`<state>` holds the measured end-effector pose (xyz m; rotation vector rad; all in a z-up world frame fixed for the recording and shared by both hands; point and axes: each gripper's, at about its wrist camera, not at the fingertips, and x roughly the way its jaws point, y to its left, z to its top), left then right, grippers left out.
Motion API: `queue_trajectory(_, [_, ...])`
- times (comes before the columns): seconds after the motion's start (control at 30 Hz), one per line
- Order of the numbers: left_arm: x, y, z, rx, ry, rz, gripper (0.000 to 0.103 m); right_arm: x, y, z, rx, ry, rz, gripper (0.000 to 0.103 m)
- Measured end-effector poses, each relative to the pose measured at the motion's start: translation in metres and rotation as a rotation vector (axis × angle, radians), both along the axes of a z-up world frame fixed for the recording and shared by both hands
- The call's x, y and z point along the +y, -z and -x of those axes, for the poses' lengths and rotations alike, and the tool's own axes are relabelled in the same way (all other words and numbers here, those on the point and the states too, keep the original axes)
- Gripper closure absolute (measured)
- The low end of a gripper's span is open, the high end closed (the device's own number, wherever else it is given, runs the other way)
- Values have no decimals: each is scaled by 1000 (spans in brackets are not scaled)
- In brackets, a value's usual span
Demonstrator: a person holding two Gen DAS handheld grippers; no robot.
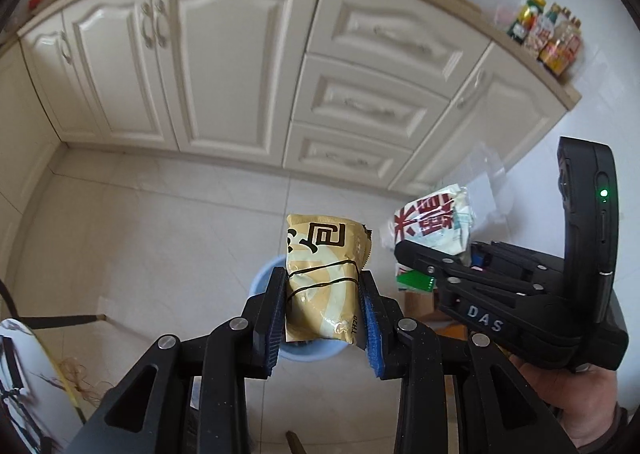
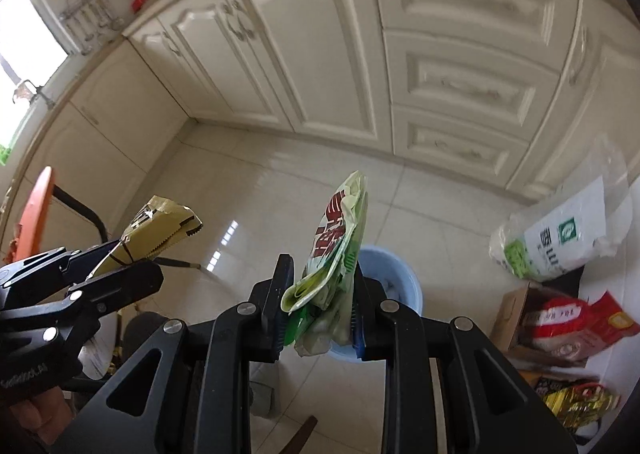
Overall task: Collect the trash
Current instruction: 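Carry the yellow bread bag and white-red bag with both tools over the blue bin, then open both tools to drop both bags into the bin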
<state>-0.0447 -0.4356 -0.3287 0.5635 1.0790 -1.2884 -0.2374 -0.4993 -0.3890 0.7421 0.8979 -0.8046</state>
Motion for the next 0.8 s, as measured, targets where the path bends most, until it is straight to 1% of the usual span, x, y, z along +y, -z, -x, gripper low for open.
queue_trajectory(0.07, [-18,17,-5,15,6,-41,73,-8,19,3,8,16,-42,78])
queue_trajectory(0.1, [-40,22,-13,26,9,-60,73,-10,27,5,17,21,-57,78])
queue_trajectory(0.13, [-46,30,-14,33,12,-78,73,-13,34,7,22,26,-71,78])
queue_trajectory(0.17, [-64,36,-16,36,12,-92,73,-13,39,8,23,31,-81,78])
queue_trajectory(0.23, [-83,46,-18,47,12,-116,73,-16,48,12,25,39,-99,78])
queue_trajectory(0.37, [-105,63,-19,60,14,-139,73,-20,58,15,31,50,-116,78])
queue_trajectory(0.53, [-120,78,-12,48,31,-156,70,-24,65,14,54,47,-122,75])
queue_trajectory(0.57, [-121,78,-12,48,31,-160,70,-25,65,14,57,54,-121,73])
queue_trajectory(0.6, [-121,80,-10,42,30,-166,68,-25,66,14,58,64,-120,62])
queue_trajectory(0.63, [-123,81,-9,41,31,-170,59,-25,66,16,62,77,-113,53])
queue_trajectory(0.67, [-123,81,-9,41,29,-170,49,-25,65,17,63,88,-104,34])
queue_trajectory(0.7, [-123,81,-8,34,26,-167,44,-24,64,18,64,93,-97,26])
queue_trajectory(0.73, [-123,79,-8,21,21,-162,38,-24,63,19,63,97,-94,25])
queue_trajectory(0.77, [-123,77,-8,9,16,-159,34,-23,62,20,64,105,-93,22])
queue_trajectory(0.8, [-119,74,-8,-4,11,-160,30,-25,63,22,67,114,-92,9])
